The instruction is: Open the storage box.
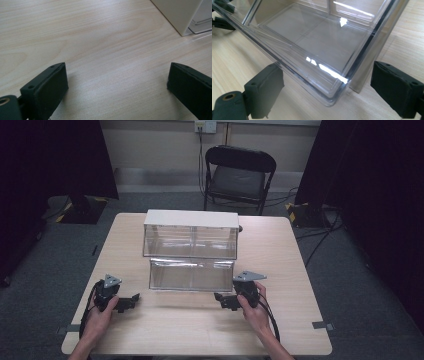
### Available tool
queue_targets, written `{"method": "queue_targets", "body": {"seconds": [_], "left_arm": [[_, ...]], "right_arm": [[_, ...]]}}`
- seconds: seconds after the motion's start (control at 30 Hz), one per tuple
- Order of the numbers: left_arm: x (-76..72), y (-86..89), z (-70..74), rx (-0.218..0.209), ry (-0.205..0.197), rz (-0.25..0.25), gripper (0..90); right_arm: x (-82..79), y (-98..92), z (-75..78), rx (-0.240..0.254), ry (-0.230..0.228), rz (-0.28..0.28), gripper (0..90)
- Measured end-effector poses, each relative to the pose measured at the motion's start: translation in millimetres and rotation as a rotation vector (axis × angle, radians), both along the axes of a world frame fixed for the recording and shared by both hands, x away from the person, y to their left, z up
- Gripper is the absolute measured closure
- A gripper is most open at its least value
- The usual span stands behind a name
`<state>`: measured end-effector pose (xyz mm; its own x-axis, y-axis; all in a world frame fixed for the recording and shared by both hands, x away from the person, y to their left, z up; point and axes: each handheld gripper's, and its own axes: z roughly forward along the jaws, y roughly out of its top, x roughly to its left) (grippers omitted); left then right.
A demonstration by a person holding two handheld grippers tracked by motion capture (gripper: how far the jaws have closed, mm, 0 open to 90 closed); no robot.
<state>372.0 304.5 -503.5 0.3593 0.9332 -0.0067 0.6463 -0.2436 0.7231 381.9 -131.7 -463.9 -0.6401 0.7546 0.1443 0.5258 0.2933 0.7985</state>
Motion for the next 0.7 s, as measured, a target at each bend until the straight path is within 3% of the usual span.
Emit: {"method": "queue_targets", "body": {"seconds": [0.7], "left_arm": [[0.0, 0.0, 0.0, 0.000, 0.000, 0.000, 2.7]], "right_arm": [[-5.9, 0.9, 3.3, -0.027, -0.032, -0.014, 11.8]]}}
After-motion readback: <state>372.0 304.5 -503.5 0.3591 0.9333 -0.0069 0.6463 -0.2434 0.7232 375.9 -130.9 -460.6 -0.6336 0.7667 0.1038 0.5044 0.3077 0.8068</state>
